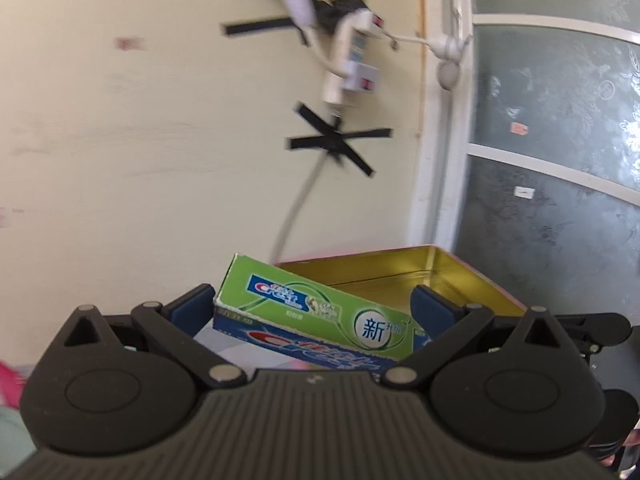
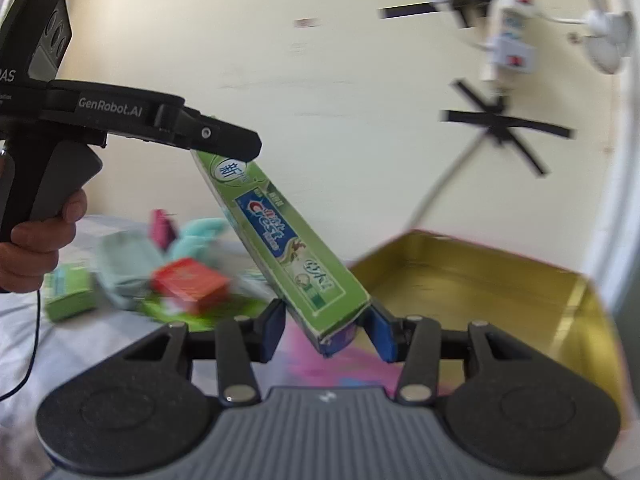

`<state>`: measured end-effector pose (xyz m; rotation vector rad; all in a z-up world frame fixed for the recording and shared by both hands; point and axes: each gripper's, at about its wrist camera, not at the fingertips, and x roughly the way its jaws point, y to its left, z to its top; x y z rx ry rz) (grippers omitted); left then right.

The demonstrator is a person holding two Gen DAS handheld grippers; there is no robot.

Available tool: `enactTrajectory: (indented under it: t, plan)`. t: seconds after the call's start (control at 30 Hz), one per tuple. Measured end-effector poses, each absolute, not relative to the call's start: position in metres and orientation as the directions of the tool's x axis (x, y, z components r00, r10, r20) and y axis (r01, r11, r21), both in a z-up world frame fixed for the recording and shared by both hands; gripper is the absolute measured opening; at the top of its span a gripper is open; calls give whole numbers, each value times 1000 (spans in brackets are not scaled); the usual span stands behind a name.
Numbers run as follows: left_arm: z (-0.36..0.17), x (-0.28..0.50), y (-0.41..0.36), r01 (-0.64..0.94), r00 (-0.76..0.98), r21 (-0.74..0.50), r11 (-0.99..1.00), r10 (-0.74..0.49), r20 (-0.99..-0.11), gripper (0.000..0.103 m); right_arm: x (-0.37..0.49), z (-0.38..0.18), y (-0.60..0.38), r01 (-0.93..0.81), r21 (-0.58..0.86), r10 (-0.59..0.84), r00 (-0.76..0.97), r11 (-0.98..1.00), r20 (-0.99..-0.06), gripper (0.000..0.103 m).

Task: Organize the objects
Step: 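Lower the green toothpaste box into the pink tin and open the right gripper, then move the right gripper to the green medicine box and grasp it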

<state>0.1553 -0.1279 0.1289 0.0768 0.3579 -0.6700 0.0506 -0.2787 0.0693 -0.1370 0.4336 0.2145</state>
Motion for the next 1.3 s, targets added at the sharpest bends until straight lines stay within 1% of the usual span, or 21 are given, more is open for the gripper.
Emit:
enactTrajectory:
  t: [0.1, 0.17, 0.23, 0.3, 0.37, 0.43, 0.5, 0.67, 0.83, 1.0, 1.13, 1.23, 1.3]
  plan:
    - [114, 166, -173, 651, 679, -81, 754, -627, -383, 103, 64, 62, -319, -171, -111, 100, 878, 979, -468, 44]
    - [103, 171, -197, 659, 665, -78, 748, -629, -403, 103, 70, 54, -344, -147, -104, 75, 862, 984, -502, 45]
    - [92, 176, -213, 657, 661, -69, 751, -617, -428, 103, 70, 43, -357, -129, -126, 45, 852, 984, -521, 45]
    - [84, 184, -223, 657, 642, -81, 749, -613, -462, 103, 73, 39, -366, -102, -136, 17, 856, 985, -517, 48]
    - [77, 190, -227, 657, 617, -106, 746, -613, -494, 103, 74, 35, -377, -74, -107, 9, 859, 992, -512, 53]
    - [74, 193, -229, 656, 608, -109, 747, -608, -511, 103, 75, 33, -387, -63, -63, 23, 864, 996, -503, 56]
    - [73, 190, -228, 652, 616, -85, 753, -592, -520, 103, 72, 34, -392, -53, -32, 31, 873, 998, -487, 58]
    - [84, 166, -212, 630, 661, -5, 776, -540, -520, 103, 56, 43, -390, -56, 30, 63, 898, 998, -435, 60]
    - [91, 134, -172, 549, 733, 93, 831, -425, -531, 103, 34, 54, -368, -103, 83, 127, 917, 991, -378, 63]
    - [88, 104, -102, 462, 770, 101, 881, -342, -538, 103, 18, 53, -326, -179, 143, 220, 904, 973, -366, 63]
    - [73, 80, -19, 361, 790, 48, 931, -278, -547, 103, 19, 38, -277, -274, 201, 336, 845, 940, -417, 63]
    - [58, 66, 49, 269, 785, 4, 963, -218, -580, 103, 22, 22, -234, -364, 206, 418, 774, 908, -476, 63]
    - [53, 59, 88, 201, 788, 8, 980, -156, -596, 103, 24, 13, -203, -424, 204, 466, 722, 882, -512, 63]
